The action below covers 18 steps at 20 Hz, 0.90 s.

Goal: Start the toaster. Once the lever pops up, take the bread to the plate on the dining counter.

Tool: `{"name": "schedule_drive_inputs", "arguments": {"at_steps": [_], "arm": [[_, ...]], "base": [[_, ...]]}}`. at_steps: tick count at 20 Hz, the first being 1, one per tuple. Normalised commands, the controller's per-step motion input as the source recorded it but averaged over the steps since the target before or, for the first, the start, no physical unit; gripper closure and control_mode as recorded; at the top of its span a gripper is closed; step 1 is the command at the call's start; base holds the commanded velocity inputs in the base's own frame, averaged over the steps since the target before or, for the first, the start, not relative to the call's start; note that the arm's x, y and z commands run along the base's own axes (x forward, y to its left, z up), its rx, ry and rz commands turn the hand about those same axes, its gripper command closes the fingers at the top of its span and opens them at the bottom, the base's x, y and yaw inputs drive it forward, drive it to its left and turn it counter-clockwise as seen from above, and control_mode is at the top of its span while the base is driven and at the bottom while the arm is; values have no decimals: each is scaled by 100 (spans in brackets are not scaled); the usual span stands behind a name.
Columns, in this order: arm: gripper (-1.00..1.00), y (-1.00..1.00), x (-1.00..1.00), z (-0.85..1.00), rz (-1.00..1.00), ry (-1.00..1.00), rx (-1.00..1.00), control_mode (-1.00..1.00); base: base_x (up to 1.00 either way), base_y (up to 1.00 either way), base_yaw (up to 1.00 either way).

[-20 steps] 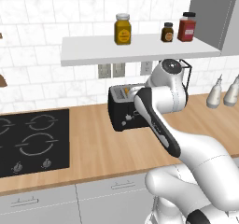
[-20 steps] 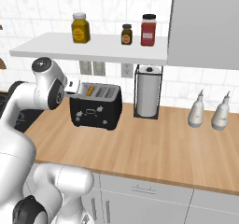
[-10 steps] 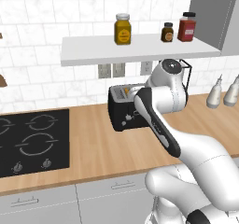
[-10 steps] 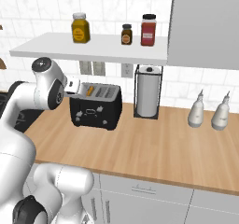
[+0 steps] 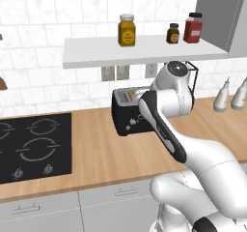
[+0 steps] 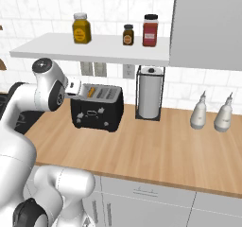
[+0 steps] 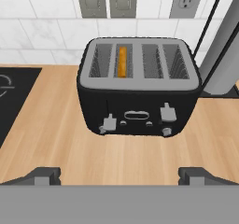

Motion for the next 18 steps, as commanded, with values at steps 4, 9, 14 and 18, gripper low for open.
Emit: {"name": "schedule_drive_inputs", "arguments": {"at_steps": [4,9,14,18], "arm": [[-100,0,0,0,0,0,0,-100],[-100,0,0,0,0,0,0,-100],[-100,0,0,0,0,0,0,-100],[-100,0,0,0,0,0,0,-100]], "base": [[0,0,0],[0,0,0],[0,0,0],[0,0,0]]}}
